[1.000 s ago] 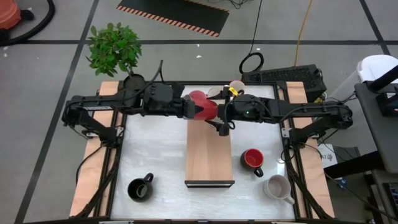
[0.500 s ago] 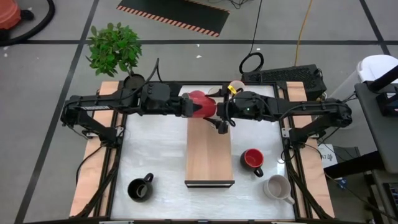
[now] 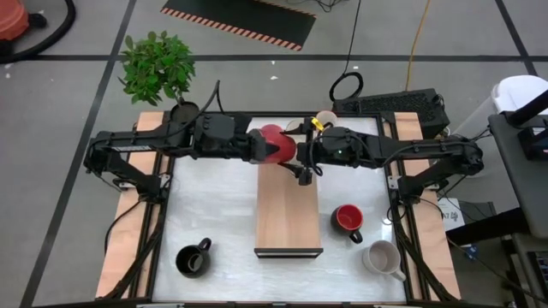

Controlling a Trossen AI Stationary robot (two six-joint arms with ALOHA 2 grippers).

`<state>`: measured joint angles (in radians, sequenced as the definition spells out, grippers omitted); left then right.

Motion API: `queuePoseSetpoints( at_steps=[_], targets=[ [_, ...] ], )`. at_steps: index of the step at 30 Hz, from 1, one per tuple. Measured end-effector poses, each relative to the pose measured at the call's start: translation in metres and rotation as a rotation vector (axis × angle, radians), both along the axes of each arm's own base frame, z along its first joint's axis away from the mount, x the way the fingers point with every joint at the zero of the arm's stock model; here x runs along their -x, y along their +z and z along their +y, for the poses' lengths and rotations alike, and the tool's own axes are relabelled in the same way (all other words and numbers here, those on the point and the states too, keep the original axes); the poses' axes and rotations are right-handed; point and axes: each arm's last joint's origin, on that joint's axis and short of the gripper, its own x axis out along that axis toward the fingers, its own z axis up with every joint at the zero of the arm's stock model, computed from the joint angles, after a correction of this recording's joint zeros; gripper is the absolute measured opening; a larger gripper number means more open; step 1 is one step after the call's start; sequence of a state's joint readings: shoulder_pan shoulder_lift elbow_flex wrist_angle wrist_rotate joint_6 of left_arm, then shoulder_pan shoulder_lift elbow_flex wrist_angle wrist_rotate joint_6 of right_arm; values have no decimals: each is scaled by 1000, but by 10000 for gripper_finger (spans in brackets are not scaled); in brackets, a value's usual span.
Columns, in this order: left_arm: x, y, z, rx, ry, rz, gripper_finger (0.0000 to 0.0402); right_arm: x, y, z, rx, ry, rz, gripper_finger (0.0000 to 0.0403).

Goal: Place coffee mugs
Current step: Put the orange mug on the shelf

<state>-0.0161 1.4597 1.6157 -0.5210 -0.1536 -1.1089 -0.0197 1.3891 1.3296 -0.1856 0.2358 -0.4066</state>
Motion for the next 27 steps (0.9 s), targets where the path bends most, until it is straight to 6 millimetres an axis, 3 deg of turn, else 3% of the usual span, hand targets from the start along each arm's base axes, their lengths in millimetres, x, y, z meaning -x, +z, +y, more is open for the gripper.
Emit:
queuePoseSetpoints(
  at_steps=[8,19,23,27],
  targets=[
    [0,1,-3,1,-10,-8,92,0,0,5,-37,4,-8,368],
    [5,5,-5,31,-41,-21,279,0,-1,7,-96,-11,-21,368],
    [13,11,-6,26,-41,-36,309,0,1,7,-102,-11,-33,368],
    [18,15,-6,1,-50,-47,311,0,2,7,-103,-10,-36,368]
  ],
)
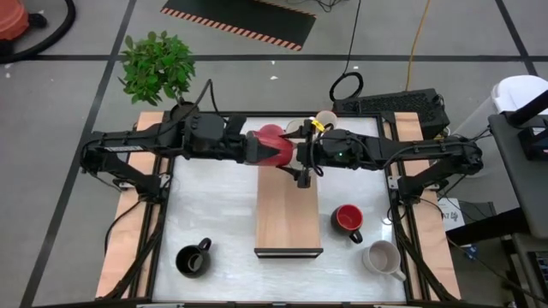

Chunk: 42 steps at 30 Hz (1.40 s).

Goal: Place coffee mugs
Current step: Put the orange mug on the shelf

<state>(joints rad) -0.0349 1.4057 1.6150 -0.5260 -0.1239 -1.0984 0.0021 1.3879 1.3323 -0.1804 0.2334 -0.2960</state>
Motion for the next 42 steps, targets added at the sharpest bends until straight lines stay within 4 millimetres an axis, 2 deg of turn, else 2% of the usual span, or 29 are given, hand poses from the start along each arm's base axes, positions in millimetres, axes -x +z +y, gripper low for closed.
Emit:
queuePoseSetpoints(
  at_steps=[3,6,19,25,34,38,42],
  targets=[
    [2,1,-1,4,-23,2,308,0,1,0,1,2,-7,368],
    [2,-1,-1,11,-33,19,285,0,0,0,2,5,0,368],
    [3,-3,-1,-25,-55,38,95,0,2,0,0,3,-13,368],
    [4,-5,0,-31,-42,67,34,1,1,0,2,-3,-3,368],
    [6,-9,0,-35,-43,114,28,1,0,0,-30,-11,-6,393],
    [7,-11,-1,-82,-73,144,28,4,-1,1,-159,-32,-10,394],
    [10,-16,-6,-144,-133,202,28,12,2,4,-361,38,6,395]
  ],
)
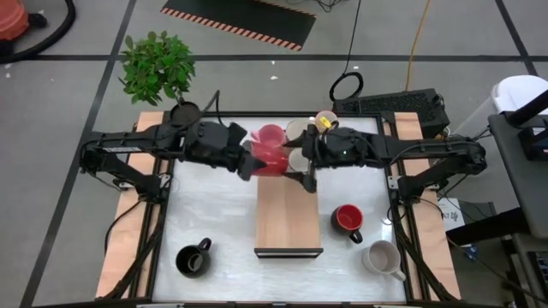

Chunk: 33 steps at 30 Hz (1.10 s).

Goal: Place coffee mugs
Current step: Put the orange mug on the shelf

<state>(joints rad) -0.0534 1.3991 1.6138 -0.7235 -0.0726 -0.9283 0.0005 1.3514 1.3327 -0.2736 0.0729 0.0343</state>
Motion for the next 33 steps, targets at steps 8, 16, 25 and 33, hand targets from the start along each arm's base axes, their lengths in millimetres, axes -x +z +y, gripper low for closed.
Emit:
queuePoseSetpoints(
  at_steps=[8,16,25,33],
  targets=[
    [2,-1,-20,-109,-257,1,28,10,8,10,-309,206,-4,395],
    [3,2,-39,-335,-447,-58,28,31,30,6,-446,165,-83,395],
    [4,3,-43,-673,-629,-106,28,44,45,-13,-676,83,-164,394],
    [0,10,-44,-915,-698,-211,28,31,50,-15,-766,101,-257,393]
  ],
)
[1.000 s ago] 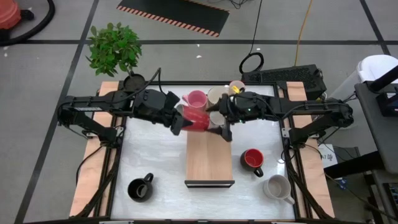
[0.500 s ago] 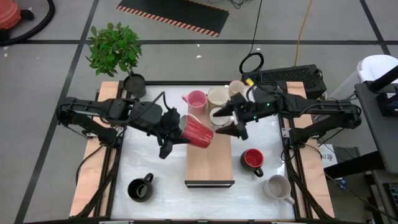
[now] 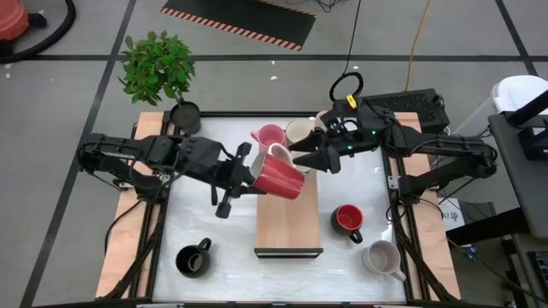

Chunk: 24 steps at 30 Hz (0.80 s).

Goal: Place coffee mugs
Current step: Put the orange mug on the shelf

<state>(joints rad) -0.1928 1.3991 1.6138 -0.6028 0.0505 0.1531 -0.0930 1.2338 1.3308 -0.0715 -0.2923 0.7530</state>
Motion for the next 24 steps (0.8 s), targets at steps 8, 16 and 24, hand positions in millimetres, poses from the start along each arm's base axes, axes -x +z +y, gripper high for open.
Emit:
queuePoseSetpoints(
  at_steps=[8,16,24],
  targets=[
    [0,0,-2,-101,-50,-28,28,-5,-3,-10,-97,-41,15,393],
    [1,0,-4,-119,-65,-29,28,-28,-20,-14,-130,170,53,393],
    [1,-1,-3,-124,-66,-23,28,-49,-24,-15,-151,295,-33,380]
  ],
)
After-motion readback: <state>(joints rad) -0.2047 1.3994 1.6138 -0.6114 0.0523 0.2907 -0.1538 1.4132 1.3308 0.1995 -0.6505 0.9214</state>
